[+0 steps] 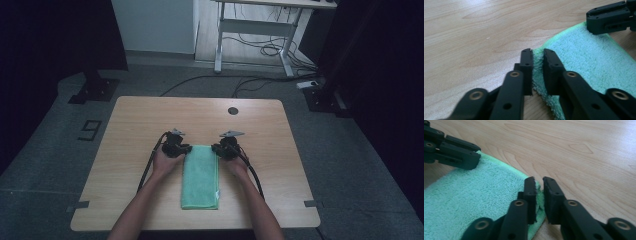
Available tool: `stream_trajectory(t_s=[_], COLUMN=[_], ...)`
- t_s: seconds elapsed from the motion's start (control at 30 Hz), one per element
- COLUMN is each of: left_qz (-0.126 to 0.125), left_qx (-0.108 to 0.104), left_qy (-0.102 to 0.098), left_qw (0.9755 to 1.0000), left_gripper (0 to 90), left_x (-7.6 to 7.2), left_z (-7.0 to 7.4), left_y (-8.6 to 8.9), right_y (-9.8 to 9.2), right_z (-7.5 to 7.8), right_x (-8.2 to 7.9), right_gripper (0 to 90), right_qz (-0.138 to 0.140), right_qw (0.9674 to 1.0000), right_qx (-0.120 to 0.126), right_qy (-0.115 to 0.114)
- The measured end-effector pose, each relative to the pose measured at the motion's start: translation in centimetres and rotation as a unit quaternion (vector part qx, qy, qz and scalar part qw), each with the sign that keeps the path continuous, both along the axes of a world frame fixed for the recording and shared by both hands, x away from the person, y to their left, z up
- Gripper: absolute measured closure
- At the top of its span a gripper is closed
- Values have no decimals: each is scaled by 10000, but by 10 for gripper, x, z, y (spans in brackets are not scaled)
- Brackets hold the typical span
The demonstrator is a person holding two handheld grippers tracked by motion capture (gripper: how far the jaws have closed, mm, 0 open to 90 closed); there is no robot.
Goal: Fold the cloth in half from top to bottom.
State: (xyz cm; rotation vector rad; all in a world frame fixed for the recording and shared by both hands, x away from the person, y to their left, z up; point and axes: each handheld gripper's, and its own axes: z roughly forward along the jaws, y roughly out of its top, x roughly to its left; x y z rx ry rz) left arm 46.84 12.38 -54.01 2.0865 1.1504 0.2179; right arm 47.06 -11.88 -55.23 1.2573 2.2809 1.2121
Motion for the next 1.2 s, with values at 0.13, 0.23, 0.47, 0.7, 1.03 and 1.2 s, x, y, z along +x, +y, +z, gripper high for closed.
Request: stream_trajectory(t_s=[0.13,0.23,0.47,0.7,1.03,1.2], left_qz=[-48,-64,-66,-184,-361,-483], left_qx=[-98,-218,-325,-284,-380,-401], left_qy=[-46,-165,-603,-806,-1158,-1229], left_qw=[9999,9996,9976,9962,9919,9904], left_gripper=[860,869,872,871,870,869], left_x=[0,-1,0,-7,-27,-38], left_z=[2,8,34,43,65,65], left_y=[2,5,4,3,7,7], right_y=[0,-3,-8,-11,-15,-18], right_z=[2,7,33,44,70,71], right_x=[-1,-1,1,-7,-27,-38], right_gripper=[847,852,855,855,854,853], right_qz=[29,47,19,59,236,313], right_qw=[10000,9998,9986,9972,9934,9924], right_qx=[19,124,257,309,387,380], right_qy=[-54,-120,-468,-686,-1058,-1130])
